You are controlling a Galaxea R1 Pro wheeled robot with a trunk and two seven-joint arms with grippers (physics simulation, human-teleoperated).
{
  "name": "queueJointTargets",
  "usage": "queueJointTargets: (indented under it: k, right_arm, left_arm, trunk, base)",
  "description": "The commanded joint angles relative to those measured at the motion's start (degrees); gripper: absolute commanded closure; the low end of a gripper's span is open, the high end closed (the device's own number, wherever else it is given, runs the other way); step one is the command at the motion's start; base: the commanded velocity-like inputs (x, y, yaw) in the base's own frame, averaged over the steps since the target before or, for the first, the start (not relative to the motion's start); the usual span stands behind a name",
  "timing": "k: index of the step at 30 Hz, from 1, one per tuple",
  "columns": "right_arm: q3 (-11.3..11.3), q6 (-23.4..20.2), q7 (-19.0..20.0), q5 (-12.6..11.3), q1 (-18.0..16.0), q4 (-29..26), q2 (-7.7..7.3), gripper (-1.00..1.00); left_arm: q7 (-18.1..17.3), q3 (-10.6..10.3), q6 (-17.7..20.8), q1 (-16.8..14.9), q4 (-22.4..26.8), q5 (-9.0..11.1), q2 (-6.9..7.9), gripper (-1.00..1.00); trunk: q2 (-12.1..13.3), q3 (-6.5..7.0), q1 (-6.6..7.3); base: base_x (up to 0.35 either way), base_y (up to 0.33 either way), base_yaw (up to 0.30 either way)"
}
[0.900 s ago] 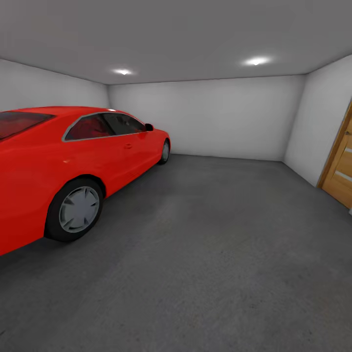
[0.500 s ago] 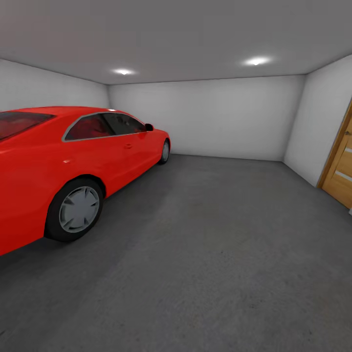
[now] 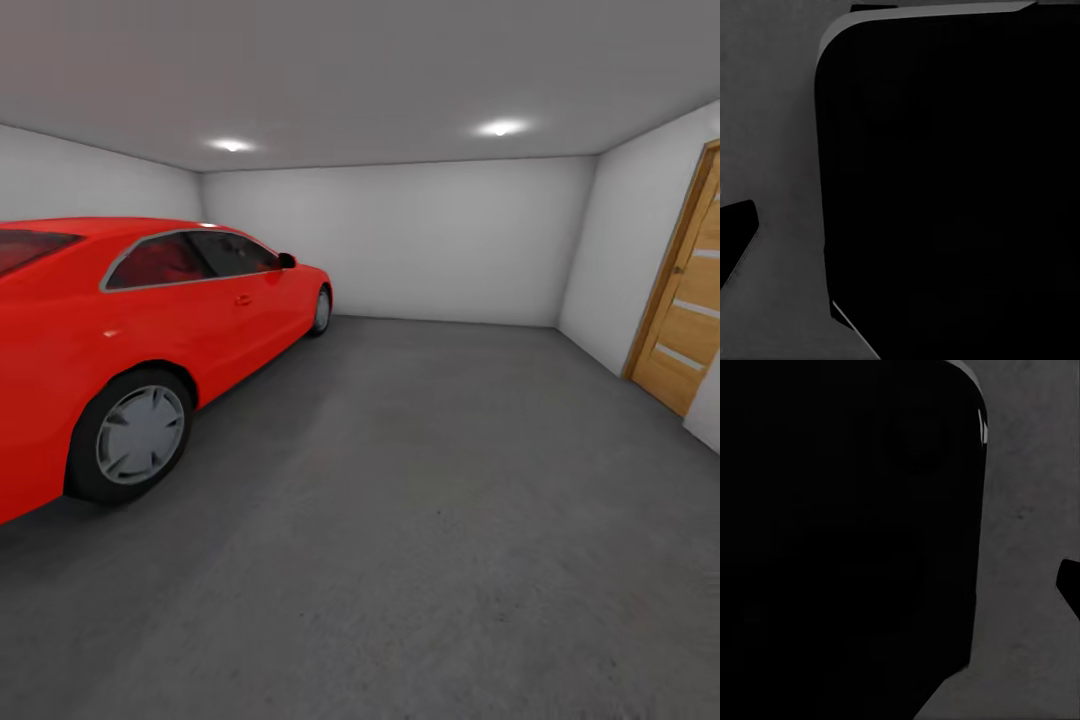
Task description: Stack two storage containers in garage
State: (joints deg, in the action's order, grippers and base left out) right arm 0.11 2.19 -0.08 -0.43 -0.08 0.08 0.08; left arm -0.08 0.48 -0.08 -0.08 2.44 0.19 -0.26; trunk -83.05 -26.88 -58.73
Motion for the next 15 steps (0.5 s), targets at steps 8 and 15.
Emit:
queueJointTargets:
  k: [8, 15]
  right_arm:
    - [-0.4, 0.8, -0.1, -0.3, 0.0, 0.0, 0.01, -1.0]
    - [-0.2, 6.0, -0.1, -0.4, 0.0, 0.0, 0.08, -1.0]
  left_arm:
    - [0.0, 0.0, 0.0, 0.0, 0.1, 0.0, -0.01, -1.0]
    - [0.0, 0.0, -0.2, 0.0, 0.1, -0.1, -0.04, -1.0]
  trunk:
    - [0.0, -0.05, 0.0]
    - [0.0, -0.21, 0.0]
  base:
    - [0.0, 0.0, -0.283]
    - [0.0, 0.0, -0.279]
